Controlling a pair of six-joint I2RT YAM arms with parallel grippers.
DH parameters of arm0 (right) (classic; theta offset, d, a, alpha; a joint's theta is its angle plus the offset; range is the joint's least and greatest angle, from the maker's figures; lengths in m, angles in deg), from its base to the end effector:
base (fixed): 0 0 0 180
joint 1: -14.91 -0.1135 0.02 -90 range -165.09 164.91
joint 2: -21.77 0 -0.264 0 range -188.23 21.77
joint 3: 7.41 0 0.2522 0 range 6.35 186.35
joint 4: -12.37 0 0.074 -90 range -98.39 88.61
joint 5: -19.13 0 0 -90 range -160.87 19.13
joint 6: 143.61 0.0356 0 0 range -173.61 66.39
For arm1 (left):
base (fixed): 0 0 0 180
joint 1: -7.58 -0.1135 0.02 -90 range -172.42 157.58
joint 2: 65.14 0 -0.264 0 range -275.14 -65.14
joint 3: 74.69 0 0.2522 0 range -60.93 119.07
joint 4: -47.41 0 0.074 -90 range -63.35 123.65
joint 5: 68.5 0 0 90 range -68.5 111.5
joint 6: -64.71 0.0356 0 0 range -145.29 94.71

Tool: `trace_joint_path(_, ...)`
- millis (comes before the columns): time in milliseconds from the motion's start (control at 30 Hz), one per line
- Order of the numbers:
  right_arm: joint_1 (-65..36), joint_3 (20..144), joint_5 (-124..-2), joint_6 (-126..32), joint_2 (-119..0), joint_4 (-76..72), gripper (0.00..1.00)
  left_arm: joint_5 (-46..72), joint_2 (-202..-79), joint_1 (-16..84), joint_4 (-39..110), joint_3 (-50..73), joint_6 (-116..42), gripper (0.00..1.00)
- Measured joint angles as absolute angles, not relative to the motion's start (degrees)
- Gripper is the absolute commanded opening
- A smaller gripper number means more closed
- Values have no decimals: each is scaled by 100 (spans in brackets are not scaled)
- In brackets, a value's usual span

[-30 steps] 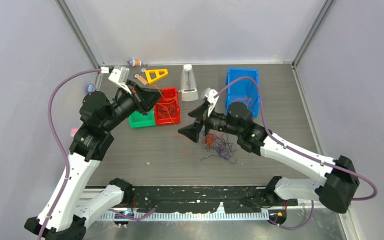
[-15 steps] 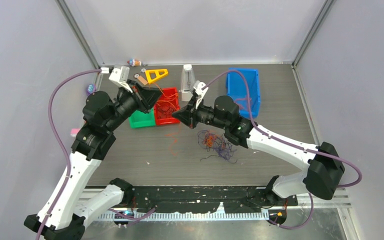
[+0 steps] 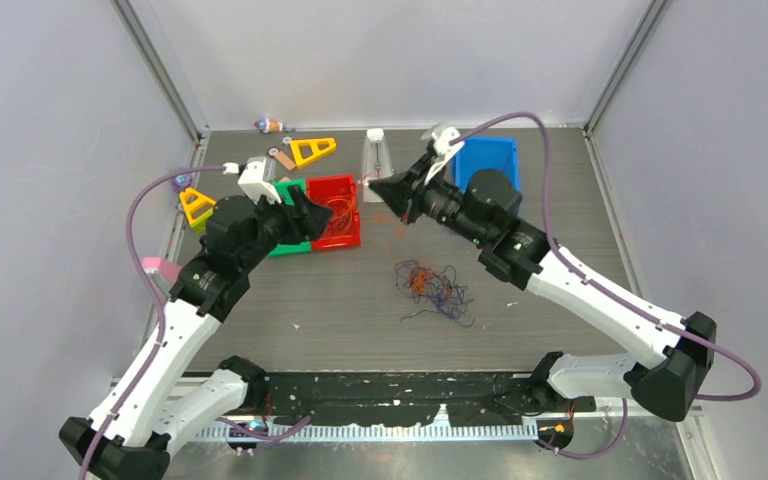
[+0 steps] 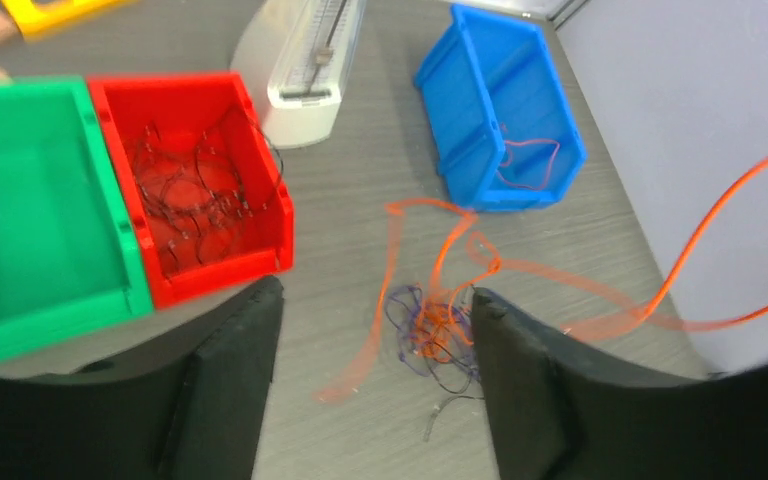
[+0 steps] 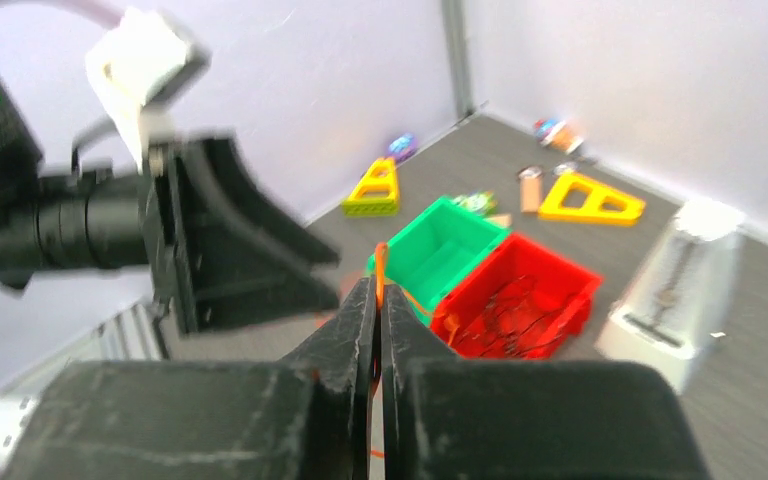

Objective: Untangle the cables

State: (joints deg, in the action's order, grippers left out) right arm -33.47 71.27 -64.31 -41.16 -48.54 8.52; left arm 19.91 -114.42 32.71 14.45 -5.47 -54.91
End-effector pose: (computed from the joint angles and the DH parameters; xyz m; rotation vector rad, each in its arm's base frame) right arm 0.1893 0.2192 0.4074 -0.5742 1.4566 0.9333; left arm 0.1731 -0.0823 0.3749 -0.0522 1.8538 -0.7009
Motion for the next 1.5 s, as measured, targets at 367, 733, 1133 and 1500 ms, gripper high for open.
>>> trace_joint_path(367,-1465,8719,-6540,-3862,-4838,-656,5,1644,-11730,3271,1436,-964,-5581,93)
trace_joint_path(733,-226,9320,-6387,-3797,-5455,-1456,5,962,-12067,3336,2107,-1812,-5485,90)
trace_joint_path(1133,246,9090,-6822,-3779,-5852,-1730,5,647,-13180,4189,3808,-2306,-5063,87)
trace_joint_path(1500,482,9057,-7220,-3913,-6480,-1771,5,400,-14209,4270,4988,-2354,-4429,87)
